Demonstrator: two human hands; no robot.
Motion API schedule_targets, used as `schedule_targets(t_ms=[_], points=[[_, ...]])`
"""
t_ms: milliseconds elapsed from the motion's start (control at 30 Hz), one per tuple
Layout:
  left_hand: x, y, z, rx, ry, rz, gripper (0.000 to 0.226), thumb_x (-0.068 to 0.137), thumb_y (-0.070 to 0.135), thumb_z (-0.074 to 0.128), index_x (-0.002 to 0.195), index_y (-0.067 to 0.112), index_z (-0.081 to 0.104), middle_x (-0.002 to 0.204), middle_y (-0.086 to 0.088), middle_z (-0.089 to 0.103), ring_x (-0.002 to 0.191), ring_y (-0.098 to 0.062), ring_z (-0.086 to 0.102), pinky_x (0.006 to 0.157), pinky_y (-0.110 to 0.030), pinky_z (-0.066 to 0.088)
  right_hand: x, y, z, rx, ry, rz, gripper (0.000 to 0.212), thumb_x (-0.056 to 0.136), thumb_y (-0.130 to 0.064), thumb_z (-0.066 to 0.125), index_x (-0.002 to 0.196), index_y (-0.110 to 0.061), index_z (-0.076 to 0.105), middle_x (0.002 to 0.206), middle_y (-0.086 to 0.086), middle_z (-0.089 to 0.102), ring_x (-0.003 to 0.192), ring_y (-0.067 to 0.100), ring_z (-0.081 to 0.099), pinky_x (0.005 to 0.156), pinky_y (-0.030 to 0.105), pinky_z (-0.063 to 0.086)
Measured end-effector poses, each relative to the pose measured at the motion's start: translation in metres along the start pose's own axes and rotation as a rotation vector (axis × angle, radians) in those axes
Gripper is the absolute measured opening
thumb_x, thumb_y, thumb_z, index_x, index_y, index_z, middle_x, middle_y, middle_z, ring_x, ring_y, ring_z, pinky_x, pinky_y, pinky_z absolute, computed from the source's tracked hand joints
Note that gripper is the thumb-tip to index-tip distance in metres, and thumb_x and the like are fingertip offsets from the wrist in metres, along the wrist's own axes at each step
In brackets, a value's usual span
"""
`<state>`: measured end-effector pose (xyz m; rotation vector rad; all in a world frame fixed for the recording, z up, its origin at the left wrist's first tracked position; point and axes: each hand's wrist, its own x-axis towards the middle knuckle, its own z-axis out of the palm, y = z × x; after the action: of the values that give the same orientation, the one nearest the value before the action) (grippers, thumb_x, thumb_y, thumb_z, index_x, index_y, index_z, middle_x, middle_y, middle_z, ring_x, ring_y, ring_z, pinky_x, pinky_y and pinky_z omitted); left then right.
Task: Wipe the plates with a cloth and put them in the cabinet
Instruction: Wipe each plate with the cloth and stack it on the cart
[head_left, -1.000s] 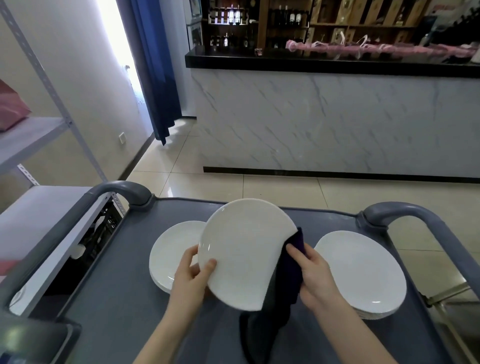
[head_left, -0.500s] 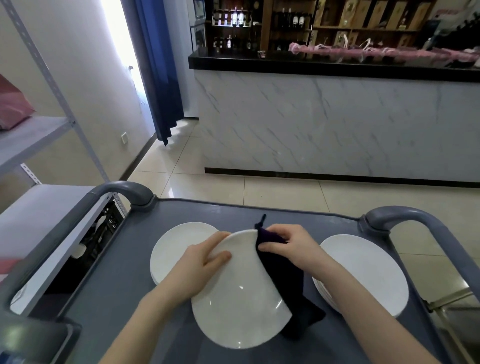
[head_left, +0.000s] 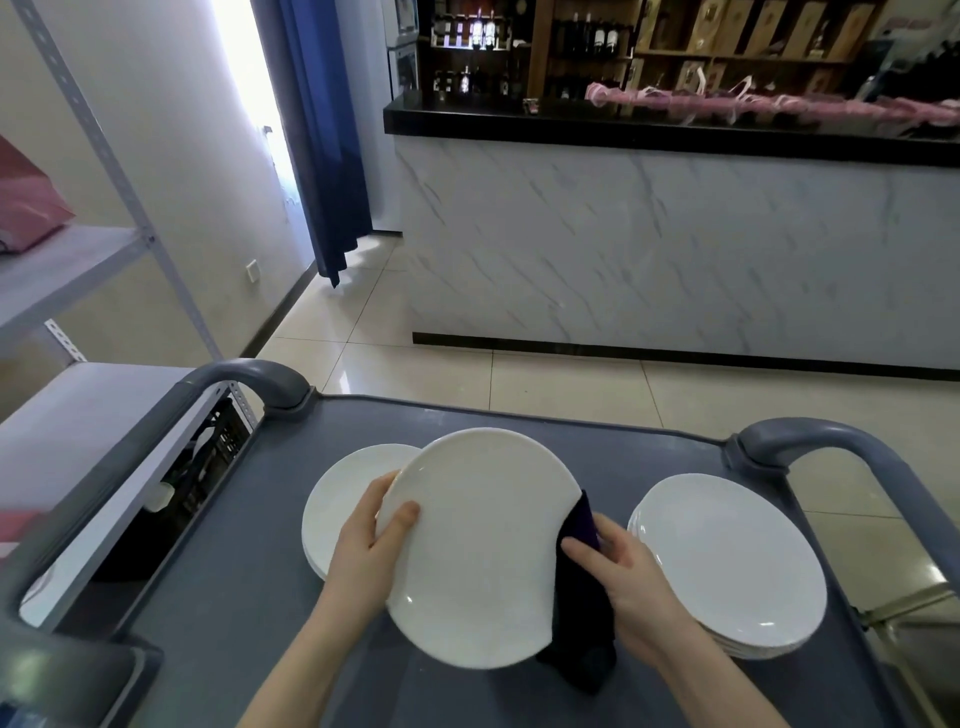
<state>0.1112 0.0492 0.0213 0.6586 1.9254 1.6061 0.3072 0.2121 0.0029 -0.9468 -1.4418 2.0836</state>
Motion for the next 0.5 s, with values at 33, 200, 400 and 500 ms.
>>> schedule_targets(t_ms=[33,200,400,500], points=[[0.002,-0.002,-0.001,0.032,-0.016,-0.027,0.021,0.095,0.04,0.058,0.109,0.055,0.061,0.108,0.019,0.07,0.097,-0.003,0.067,0.075,-0.024,0.052,0.0,-0.003,0.001,-0.047,0.045,-0.046,0.024,0.092,-0.001,0.06,0.113,-0.009,0.067,0.106,0.011,0.074,0.1,0.028,0.07,0.086,0.037,0.055],[0.006,-0.001,0.001,0.112,0.099,-0.107,0.036,0.104,0.026,0.052,0.128,0.053,0.049,0.105,-0.002,0.07,0.075,-0.009,0.074,0.068,-0.026,0.058,-0.005,-0.014,0.01,-0.45,0.306,-0.376,0.025,0.092,-0.009,0.064,0.112,-0.023,0.071,0.102,-0.018,0.074,0.098,0.002,0.067,0.088,0.024,0.051],[-0.003,0.035,0.043,-0.34,-0.149,-0.312,0.044,0.096,0.059,0.048,0.136,0.07,0.033,0.124,-0.005,0.06,0.1,-0.025,0.074,0.071,-0.04,0.063,-0.035,0.007,0.04,-0.647,0.296,-0.68,0.036,0.087,-0.007,0.07,0.112,-0.033,0.072,0.105,-0.034,0.067,0.094,-0.009,0.065,0.086,0.008,0.045],[-0.006,0.041,0.052,-0.426,-0.09,-0.319,0.024,0.092,0.048,0.064,0.113,0.052,0.054,0.113,-0.01,0.059,0.079,-0.023,0.072,0.059,-0.04,0.061,-0.043,0.016,0.047,-0.712,0.213,-0.77,0.039,0.085,-0.01,0.067,0.12,-0.028,0.068,0.117,-0.021,0.068,0.108,0.001,0.065,0.098,0.015,0.041]])
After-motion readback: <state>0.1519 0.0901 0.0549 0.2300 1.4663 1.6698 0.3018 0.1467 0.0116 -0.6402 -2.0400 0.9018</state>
